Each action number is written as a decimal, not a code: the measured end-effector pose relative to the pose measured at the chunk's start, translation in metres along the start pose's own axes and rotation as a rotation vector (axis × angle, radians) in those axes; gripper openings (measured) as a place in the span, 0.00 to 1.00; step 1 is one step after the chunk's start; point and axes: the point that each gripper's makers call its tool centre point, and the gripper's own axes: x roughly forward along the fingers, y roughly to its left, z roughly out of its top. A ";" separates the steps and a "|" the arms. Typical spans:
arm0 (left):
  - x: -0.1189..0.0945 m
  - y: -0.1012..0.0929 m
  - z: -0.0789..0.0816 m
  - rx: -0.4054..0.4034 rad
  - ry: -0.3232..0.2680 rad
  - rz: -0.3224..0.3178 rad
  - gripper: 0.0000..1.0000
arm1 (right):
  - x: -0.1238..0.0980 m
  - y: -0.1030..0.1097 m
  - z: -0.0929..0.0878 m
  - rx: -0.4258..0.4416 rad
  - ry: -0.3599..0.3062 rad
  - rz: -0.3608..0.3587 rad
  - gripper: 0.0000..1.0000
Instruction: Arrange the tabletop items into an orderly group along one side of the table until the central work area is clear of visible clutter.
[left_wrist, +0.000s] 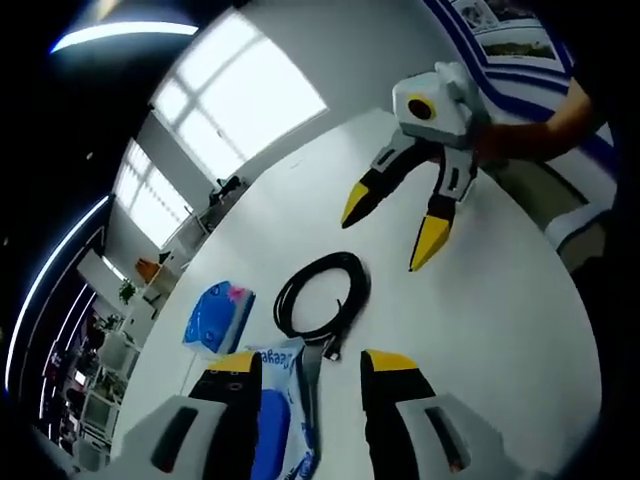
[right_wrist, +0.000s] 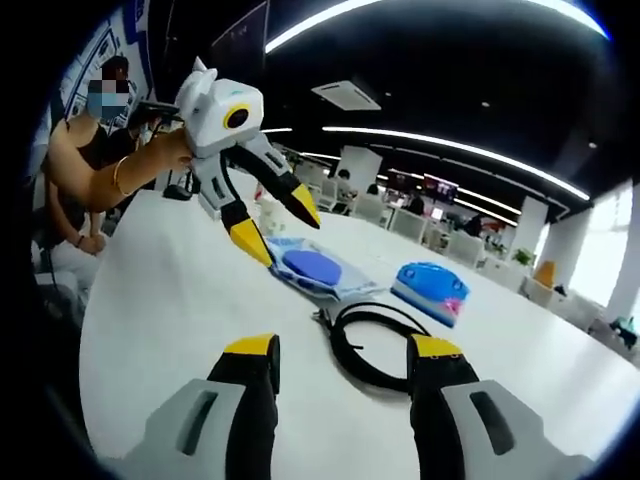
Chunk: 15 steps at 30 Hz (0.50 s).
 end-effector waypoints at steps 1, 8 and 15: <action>0.002 -0.002 0.001 0.007 0.001 -0.003 0.39 | 0.000 -0.001 -0.001 -0.001 0.002 -0.001 0.48; 0.019 -0.011 0.009 0.061 -0.002 -0.032 0.39 | -0.001 -0.009 -0.007 -0.016 0.022 -0.019 0.48; 0.034 -0.016 0.016 0.083 -0.010 -0.038 0.39 | 0.002 -0.015 -0.013 -0.033 0.034 -0.042 0.47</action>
